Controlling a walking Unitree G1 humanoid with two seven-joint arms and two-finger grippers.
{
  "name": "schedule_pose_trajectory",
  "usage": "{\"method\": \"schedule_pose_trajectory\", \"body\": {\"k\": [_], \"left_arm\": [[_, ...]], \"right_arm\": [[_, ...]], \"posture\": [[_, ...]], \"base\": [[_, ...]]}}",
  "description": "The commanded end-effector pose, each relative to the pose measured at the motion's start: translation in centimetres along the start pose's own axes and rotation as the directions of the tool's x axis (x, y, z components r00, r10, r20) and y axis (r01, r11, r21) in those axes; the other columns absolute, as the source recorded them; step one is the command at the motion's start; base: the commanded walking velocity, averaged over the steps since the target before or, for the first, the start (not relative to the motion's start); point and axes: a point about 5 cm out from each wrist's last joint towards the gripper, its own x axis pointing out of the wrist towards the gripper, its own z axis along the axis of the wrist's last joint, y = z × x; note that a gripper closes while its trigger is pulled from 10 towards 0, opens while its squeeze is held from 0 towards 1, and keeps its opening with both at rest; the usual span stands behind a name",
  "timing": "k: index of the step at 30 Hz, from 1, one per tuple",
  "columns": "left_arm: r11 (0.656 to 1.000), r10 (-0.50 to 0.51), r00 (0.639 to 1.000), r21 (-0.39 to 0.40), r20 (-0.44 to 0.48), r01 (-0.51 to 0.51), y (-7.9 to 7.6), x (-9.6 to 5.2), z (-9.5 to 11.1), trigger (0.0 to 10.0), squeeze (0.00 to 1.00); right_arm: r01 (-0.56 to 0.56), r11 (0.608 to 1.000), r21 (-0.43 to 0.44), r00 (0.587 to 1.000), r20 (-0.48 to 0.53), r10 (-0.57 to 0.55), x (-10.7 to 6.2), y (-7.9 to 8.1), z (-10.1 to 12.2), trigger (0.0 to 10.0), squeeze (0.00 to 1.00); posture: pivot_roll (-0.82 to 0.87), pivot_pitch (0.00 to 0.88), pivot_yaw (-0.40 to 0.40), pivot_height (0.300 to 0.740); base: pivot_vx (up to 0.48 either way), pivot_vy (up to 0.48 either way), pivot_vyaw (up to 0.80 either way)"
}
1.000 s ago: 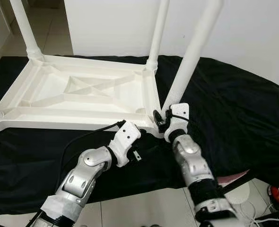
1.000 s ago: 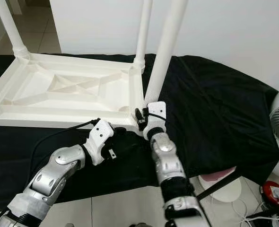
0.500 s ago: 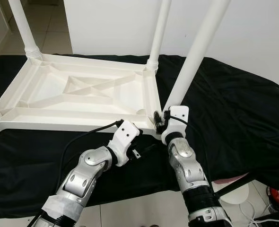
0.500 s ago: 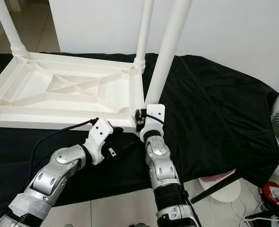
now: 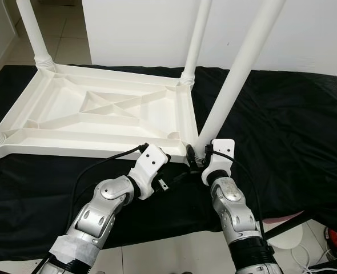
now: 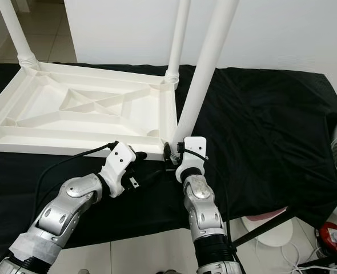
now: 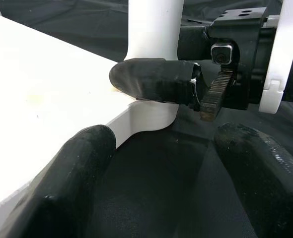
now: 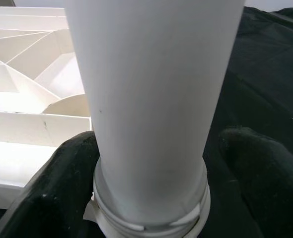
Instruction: Building children table
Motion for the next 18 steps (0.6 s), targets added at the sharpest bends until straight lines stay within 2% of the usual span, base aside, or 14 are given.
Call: {"method": "schedule_pose_trajectory", "body": {"k": [1, 2, 3, 4, 7, 9, 15, 18], "left_arm": [[0.999, 0.039, 0.999, 0.013, 0.0, -0.039, 0.1, 0.1, 0.1, 10.0, 0.0], [0.999, 0.044, 0.999, 0.023, 0.004, -0.044, 0.1, 0.1, 0.1, 10.0, 0.0], [0.998, 0.048, 0.999, 0.036, 0.016, -0.049, 0.1, 0.1, 0.1, 10.0, 0.0], [0.998, 0.05, 0.998, 0.046, 0.025, -0.051, 0.1, 0.1, 0.2, 10.0, 0.0], [0.997, 0.05, 0.998, 0.053, 0.033, -0.052, 0.1, 0.1, 0.2, 10.0, 0.0], [0.997, 0.048, 0.998, 0.061, 0.04, -0.05, 0.1, 0.1, 0.3, 10.0, 0.0], [0.997, 0.047, 0.998, 0.065, 0.037, -0.05, 0.1, 0.0, 0.3, 10.0, 0.0], [0.996, 0.048, 0.998, 0.07, 0.039, -0.05, 0.2, -0.1, 0.3, 10.0, 0.0]], "right_arm": [[0.016, 1.0, 0.002, 1.0, -0.003, -0.016, -0.2, -0.6, -0.2, 10.0, 1.0], [0.013, 1.0, -0.009, 1.0, -0.002, -0.013, -0.4, -0.9, -0.3, 10.0, 1.0], [-0.08, 0.996, -0.029, 0.997, 0.008, 0.08, -0.5, -1.9, -0.3, 10.0, 0.0], [-0.15, 0.987, -0.054, 0.988, 0.02, 0.152, -0.6, -2.7, -0.1, 10.0, 0.0], [-0.196, 0.978, -0.077, 0.98, 0.027, 0.199, -0.6, -3.3, 0.1, 10.0, 0.0], [-0.251, 0.961, -0.12, 0.966, 0.033, 0.257, 0.0, -4.4, 0.7, 10.0, 0.0], [-0.317, 0.935, -0.16, 0.946, 0.014, 0.323, 0.9, -5.1, 1.3, 10.0, 0.0], [-0.381, 0.907, -0.179, 0.923, -0.017, 0.384, 1.5, -5.0, 1.3, 10.0, 0.0]], "posture": [[0.09, 0.013, -0.113, 0.74], [0.09, 0.012, -0.115, 0.74], [0.09, 0.003, -0.114, 0.74], [0.09, 0.003, -0.114, 0.74], [0.09, 0.0, -0.115, 0.74], [0.09, 0.0, -0.113, 0.74], [0.1, 0.0, -0.109, 0.74], [0.1, 0.0, -0.108, 0.74]], "base": [[0.0, 0.0, 0.0], [0.0, 0.0, 0.0], [0.0, 0.0, 0.0], [0.0, 0.0, 0.0], [0.0, 0.0, 0.0], [0.0, 0.0, 0.0], [0.0, 0.0, 0.0], [0.0, 0.0, 0.0]]}}
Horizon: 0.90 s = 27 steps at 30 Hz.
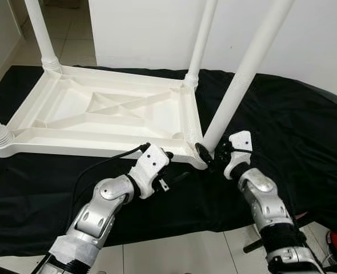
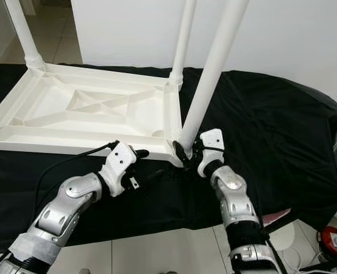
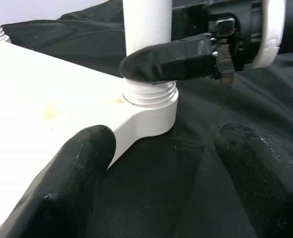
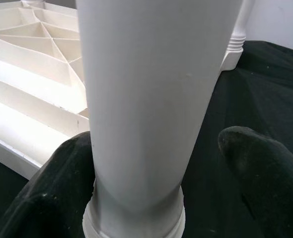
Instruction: Building children table
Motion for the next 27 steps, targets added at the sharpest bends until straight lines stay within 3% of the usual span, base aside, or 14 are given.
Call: {"method": "schedule_pose_trajectory", "body": {"k": [1, 7, 11, 12, 13, 14, 27], "left_arm": [[0.999, 0.044, 0.999, 0.004, -0.005, -0.044, 0.1, 0.0, -0.2, 10.0, 0.0], [0.999, 0.039, 0.999, 0.013, -0.002, -0.039, 0.2, -0.1, -0.2, 10.0, 0.0], [0.999, 0.04, 0.999, 0.015, -0.002, -0.04, 0.3, -0.1, -0.2, 10.0, 0.0], [0.999, 0.041, 0.999, 0.015, -0.001, -0.041, 0.4, -0.1, -0.2, 10.0, 0.0], [0.999, 0.041, 0.999, 0.015, -0.001, -0.041, 0.4, -0.1, -0.2, 10.0, 0.0], [0.999, 0.041, 0.999, 0.016, -0.001, -0.041, 0.3, -0.1, -0.1, 10.0, 0.0], [0.998, 0.054, 0.999, 0.016, 0.001, -0.054, 0.3, -0.4, -0.1, 10.0, 0.0]], "right_arm": [[-0.064, 0.998, -0.028, 0.998, -0.029, 0.063, 0.3, -0.3, -0.3, 10.0, 0.0], [-0.226, 0.973, -0.05, 0.973, -0.065, 0.223, 1.7, 0.6, -0.7, 10.0, 0.0], [-0.256, 0.964, -0.064, 0.965, -0.079, 0.251, 2.2, 0.9, -0.8, 10.0, 0.0], [-0.274, 0.959, -0.069, 0.959, -0.09, 0.268, 2.5, 1.1, -0.9, 5.9, 0.0], [-0.274, 0.959, -0.069, 0.959, -0.09, 0.268, 2.5, 1.1, -0.9, 5.9, 0.0], [-0.295, 0.953, -0.069, 0.952, -0.1, 0.288, 2.7, 1.4, -1.0, 0.2, 0.0], [-0.34, 0.94, -0.04, 0.936, -0.109, 0.334, 3.1, 1.6, -1.5, 0.0, 0.0]], "posture": [[0.1, 0.0, -0.105, 0.74], [0.11, 0.0, -0.098, 0.74], [0.12, 0.0, -0.097, 0.74], [0.12, 0.0, -0.097, 0.74], [0.12, 0.0, -0.097, 0.74], [0.12, 0.0, -0.097, 0.74], [0.13, 0.0, -0.101, 0.74]], "base": [[0.0, 0.0, 0.0], [0.0, 0.0, 0.0], [0.0, 0.0, 0.0], [0.0, 0.0, 0.0], [0.0, 0.0, 0.0], [0.0, 0.0, 0.0], [0.0, 0.0, 0.0]]}}
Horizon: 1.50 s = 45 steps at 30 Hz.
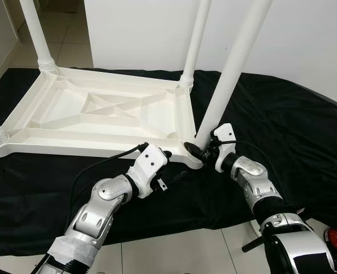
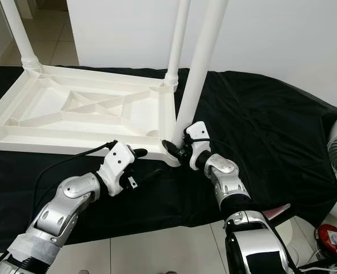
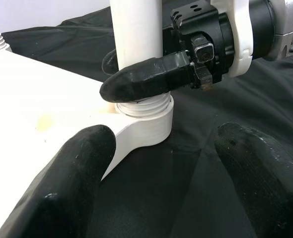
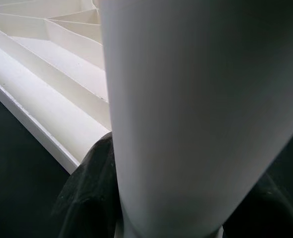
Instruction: Building children table
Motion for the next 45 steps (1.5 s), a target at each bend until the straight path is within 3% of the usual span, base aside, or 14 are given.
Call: {"method": "schedule_pose_trajectory", "body": {"k": [1, 2, 3, 13, 17, 19, 21, 25, 27, 30, 36, 42, 43, 45], "left_arm": [[0.999, 0.034, 0.999, 0.008, -0.003, -0.034, -0.1, 0.0, -0.1, 10.0, 0.0], [0.999, 0.031, 1.0, 0.007, -0.002, -0.031, -0.2, 0.0, -0.1, 10.0, 0.0], [1.0, 0.03, 1.0, 0.006, -0.001, -0.03, -0.2, 0.0, -0.1, 10.0, 0.0], [1.0, 0.026, 1.0, -0.001, 0.001, -0.026, -0.3, 0.2, -0.1, 10.0, 0.0], [1.0, 0.019, 1.0, -0.015, 0.003, -0.019, -0.6, 0.3, -0.1, 10.0, 0.0], [1.0, 0.019, 1.0, -0.015, 0.003, -0.019, -0.6, 0.3, -0.1, 10.0, 0.0], [1.0, 0.014, 1.0, -0.02, 0.003, -0.014, -0.7, 0.3, -0.1, 10.0, 0.0], [1.0, 0.012, 1.0, -0.021, 0.003, -0.012, -0.7, 0.3, -0.1, 10.0, 0.0], [1.0, 0.01, 1.0, -0.022, 0.003, -0.01, -0.7, 0.3, -0.1, 10.0, 0.0], [1.0, 0.01, 1.0, -0.025, 0.003, -0.01, -0.8, 0.3, -0.1, 10.0, 0.0], [1.0, 0.007, 1.0, -0.029, 0.007, -0.007, -0.9, 0.5, -0.1, 10.0, 0.0], [1.0, 0.008, 1.0, -0.027, 0.007, -0.007, -0.8, 0.4, 0.0, 10.0, 0.0], [1.0, 0.009, 1.0, -0.027, 0.006, -0.009, -0.8, 0.4, 0.0, 10.0, 0.0], [1.0, 0.01, 1.0, -0.026, 0.006, -0.01, -0.8, 0.4, 0.0, 10.0, 0.0]], "right_arm": [[-0.06, 0.998, -0.023, 0.997, -0.056, 0.058, 0.1, 0.8, -0.9, 0.7, 0.0], [-0.054, 0.998, -0.018, 0.997, -0.058, 0.053, 0.1, 0.8, -1.0, 0.7, 0.0], [-0.032, 0.999, -0.026, 0.998, -0.052, 0.031, 0.1, 0.7, -1.0, 10.0, 0.0], [0.051, 0.998, -0.031, 0.998, -0.023, -0.052, 0.3, 0.8, -0.8, 10.0, 0.0], [0.203, 0.979, -0.017, 0.979, 0.008, -0.202, 0.7, 1.8, -0.7, 10.0, 0.0], [0.203, 0.979, -0.017, 0.979, 0.008, -0.202, 0.7, 1.8, -0.7, 10.0, 0.0], [0.301, 0.953, 0.043, 0.953, 0.026, -0.302, 1.1, 2.6, -0.4, 10.0, 0.0], [0.375, 0.923, 0.084, 0.926, 0.02, -0.378, 1.1, 2.7, -0.3, 10.0, 0.0], [0.516, 0.843, 0.152, 0.851, 0.015, -0.524, 1.0, 3.0, -0.2, 10.0, 0.0], [0.592, 0.784, 0.19, 0.796, 0.019, -0.605, 0.9, 3.6, 0.0, 10.0, 0.0], [0.589, 0.777, 0.222, 0.793, 0.025, -0.609, 1.6, 5.7, 0.5, 10.0, 0.0], [0.605, 0.768, 0.212, 0.782, 0.024, -0.623, 1.0, 5.4, 0.6, 10.0, 0.0], [0.604, 0.768, 0.215, 0.782, 0.03, -0.623, 1.0, 5.4, 0.7, 10.0, 0.86], [0.602, 0.768, 0.218, 0.782, 0.035, -0.623, 1.0, 5.4, 0.8, 10.0, 0.86]], "posture": [[0.13, 0.0, -0.101, 0.74], [0.13, 0.0, -0.101, 0.74], [0.12, 0.004, -0.098, 0.74], [0.11, 0.018, -0.1, 0.74], [0.1, 0.036, -0.1, 0.74], [0.1, 0.036, -0.1, 0.74], [0.09, 0.045, -0.098, 0.74], [0.09, 0.045, -0.098, 0.74], [0.09, 0.053, -0.096, 0.74], [0.09, 0.055, -0.097, 0.74], [0.09, 0.055, -0.095, 0.74], [0.09, 0.055, -0.096, 0.74], [0.09, 0.055, -0.096, 0.74], [0.09, 0.056, -0.096, 0.74]], "base": [[0.0, 0.0, 0.0], [0.0, 0.0, 0.0], [0.0, 0.0, 0.0], [0.0, 0.0, 0.0], [0.0, 0.0, 0.0], [0.0, 0.0, 0.0], [0.0, 0.0, 0.0], [0.0, 0.0, 0.0], [0.0, 0.0, 0.0], [0.0, 0.0, 0.0], [0.0, 0.0, 0.0], [0.0, 0.0, 0.0], [0.0, 0.0, 0.0], [0.0, 0.0, 0.0]]}}
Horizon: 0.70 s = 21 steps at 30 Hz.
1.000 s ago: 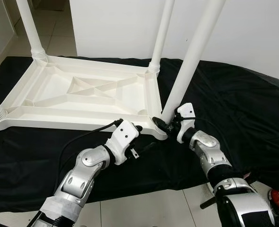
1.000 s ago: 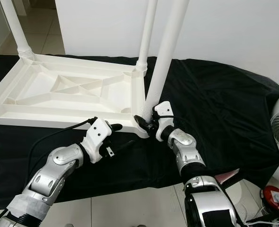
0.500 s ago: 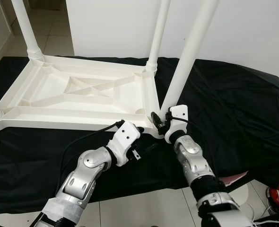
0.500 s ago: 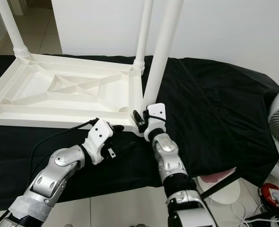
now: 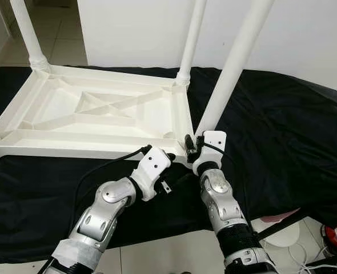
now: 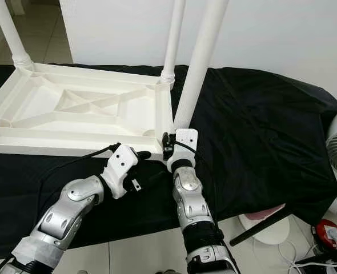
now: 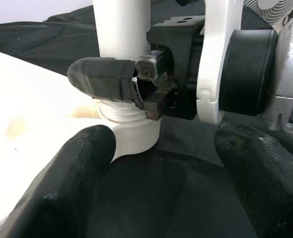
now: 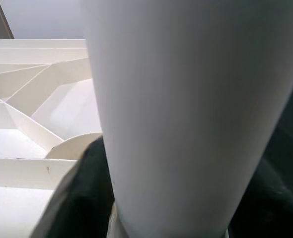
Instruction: Building children table
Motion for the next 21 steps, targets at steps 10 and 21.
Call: {"method": "schedule_pose_trajectory", "body": {"k": [10, 21], "left_arm": [[1.0, 0.031, 1.0, 0.0, -0.004, -0.031, 0.0, 0.0, 0.0, 10.0, 0.0], [1.0, 0.03, 1.0, -0.002, 0.0, -0.03, 0.1, 0.1, 0.1, 10.0, 0.0]], "right_arm": [[-0.026, 0.999, 0.031, 0.999, -0.019, 0.026, -1.5, -1.0, -0.4, 10.0, 1.0], [-0.25, 0.965, -0.085, 0.968, -0.038, 0.248, -1.9, -3.5, -0.4, 10.0, 0.0]], "posture": [[0.09, 0.056, -0.101, 0.74], [0.08, 0.054, -0.097, 0.74]], "base": [[0.0, 0.0, 0.0], [0.0, 0.0, 0.0]]}}
